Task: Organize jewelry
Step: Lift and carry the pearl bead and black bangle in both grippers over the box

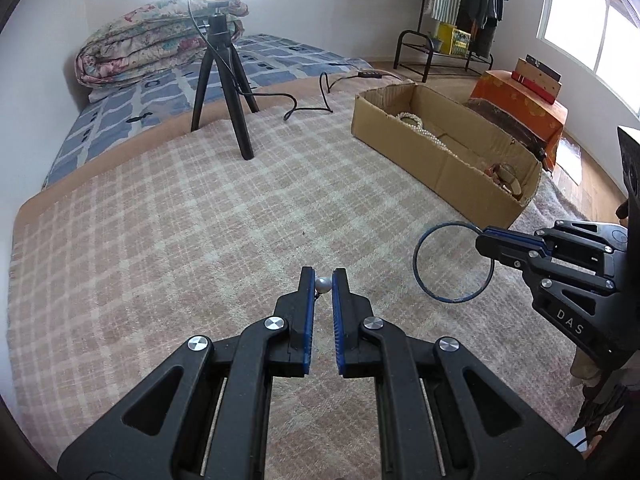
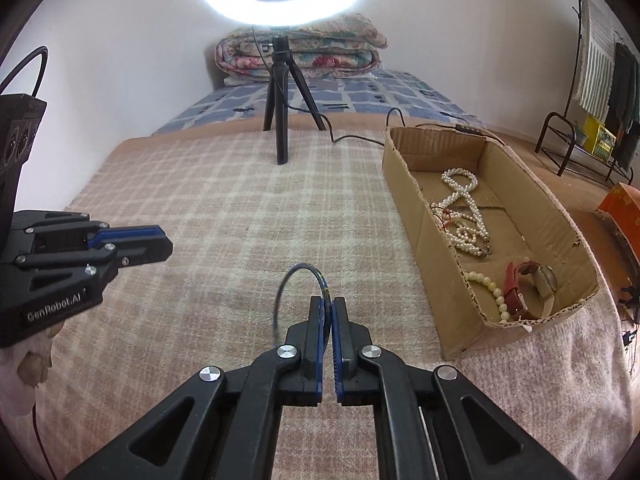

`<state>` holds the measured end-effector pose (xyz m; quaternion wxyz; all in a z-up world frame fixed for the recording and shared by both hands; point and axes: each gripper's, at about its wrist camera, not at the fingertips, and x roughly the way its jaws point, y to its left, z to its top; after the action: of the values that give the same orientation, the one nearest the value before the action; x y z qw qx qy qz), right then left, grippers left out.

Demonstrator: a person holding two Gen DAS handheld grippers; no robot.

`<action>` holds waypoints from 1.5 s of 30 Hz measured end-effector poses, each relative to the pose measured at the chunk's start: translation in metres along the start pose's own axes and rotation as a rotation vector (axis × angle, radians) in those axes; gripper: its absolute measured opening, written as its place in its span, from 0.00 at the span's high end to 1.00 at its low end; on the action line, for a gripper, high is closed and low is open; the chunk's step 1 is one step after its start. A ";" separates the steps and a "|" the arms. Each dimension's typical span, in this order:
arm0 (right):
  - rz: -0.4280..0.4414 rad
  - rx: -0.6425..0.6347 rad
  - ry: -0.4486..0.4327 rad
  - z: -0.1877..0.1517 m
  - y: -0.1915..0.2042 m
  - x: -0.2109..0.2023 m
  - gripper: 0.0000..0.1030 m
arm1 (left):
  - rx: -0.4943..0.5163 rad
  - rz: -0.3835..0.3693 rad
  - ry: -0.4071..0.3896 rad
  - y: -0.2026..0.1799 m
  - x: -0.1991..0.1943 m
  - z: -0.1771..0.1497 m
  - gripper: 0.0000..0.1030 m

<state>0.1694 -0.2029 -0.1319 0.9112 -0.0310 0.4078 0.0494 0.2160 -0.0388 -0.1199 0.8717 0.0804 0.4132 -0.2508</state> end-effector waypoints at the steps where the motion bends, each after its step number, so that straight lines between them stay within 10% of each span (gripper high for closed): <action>1: 0.002 -0.002 -0.005 0.000 0.000 -0.003 0.99 | -0.003 0.001 -0.004 0.000 -0.002 0.001 0.94; 25: 0.052 0.035 -0.114 0.017 -0.058 -0.084 0.99 | 0.019 -0.060 -0.121 -0.060 -0.013 0.056 0.94; 45: -0.054 0.038 -0.166 0.057 -0.142 -0.077 0.99 | 0.038 -0.072 -0.157 -0.096 0.055 0.146 0.94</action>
<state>0.1771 -0.3436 -0.0344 0.9433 -0.0207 0.3308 0.0197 0.2961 -0.1926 -0.0611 0.8901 0.0623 0.3414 -0.2953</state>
